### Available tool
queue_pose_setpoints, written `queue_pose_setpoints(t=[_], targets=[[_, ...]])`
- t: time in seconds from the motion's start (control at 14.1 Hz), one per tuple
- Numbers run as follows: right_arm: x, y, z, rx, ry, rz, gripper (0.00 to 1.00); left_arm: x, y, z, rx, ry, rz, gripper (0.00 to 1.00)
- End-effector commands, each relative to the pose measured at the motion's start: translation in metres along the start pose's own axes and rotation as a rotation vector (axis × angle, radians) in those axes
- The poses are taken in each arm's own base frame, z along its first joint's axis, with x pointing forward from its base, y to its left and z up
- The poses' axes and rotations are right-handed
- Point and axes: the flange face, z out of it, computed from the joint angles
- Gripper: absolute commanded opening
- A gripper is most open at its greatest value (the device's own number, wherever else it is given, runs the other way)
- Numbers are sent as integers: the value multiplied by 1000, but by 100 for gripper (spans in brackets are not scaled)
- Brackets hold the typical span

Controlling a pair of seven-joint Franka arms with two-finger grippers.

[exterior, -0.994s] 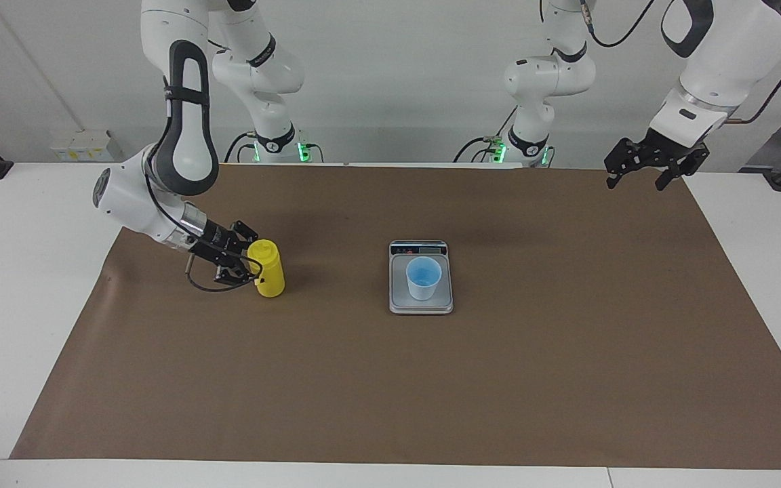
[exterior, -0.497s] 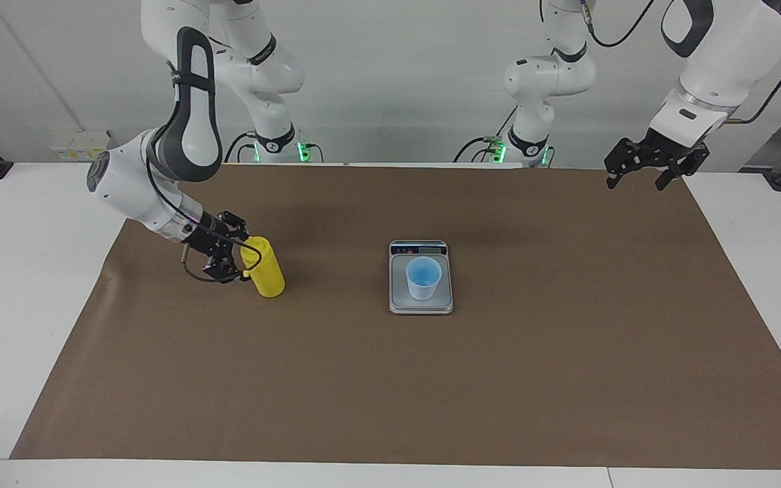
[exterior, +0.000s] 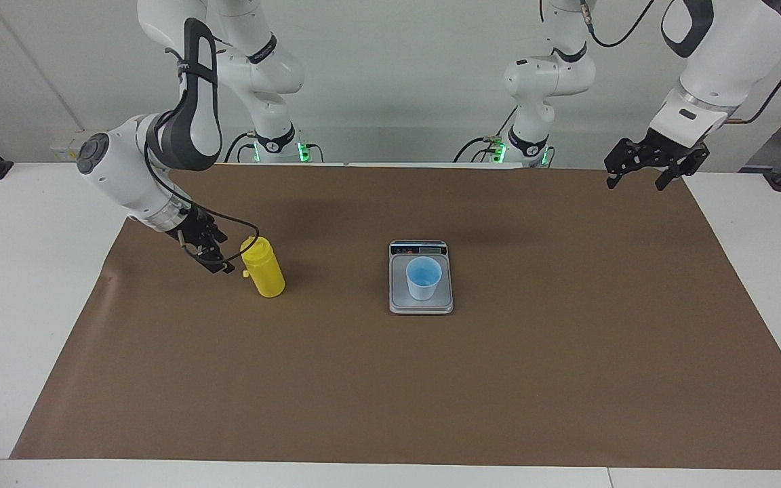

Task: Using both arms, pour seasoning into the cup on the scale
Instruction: 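Open the right gripper and withdraw it from the bottle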

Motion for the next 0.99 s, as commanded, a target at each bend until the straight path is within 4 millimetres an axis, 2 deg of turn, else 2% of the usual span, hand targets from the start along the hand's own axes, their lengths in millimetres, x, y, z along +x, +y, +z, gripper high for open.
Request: queue_pose_setpoints(t=[0.0,0.14,0.43,0.57,0.71,0.78,0.92], targets=[[-8,3,-25,-4,72,-147,100,-9,-1,-1,-1,6,-14,100],[-13,3,-39,-5,105,-269,100,-9,-1,-1,-1,7,-14,100],[-34,-2,-61,2,142,-640,100,-9,-1,-1,-1,7,-14,100],[-44,-5,-78,7,165,-755,100,-9,-1,-1,-1,7,-14,100],[-58,-16,-96,-11,139,-796,100,-9,-1,-1,-1,6,-14,100],[-64,-21,-106,-42,158,-824,100,-9,-1,-1,-1,7,-14,100],[-88,-39,-118,-125,246,-912,100,-9,-1,-1,-1,6,-14,100]])
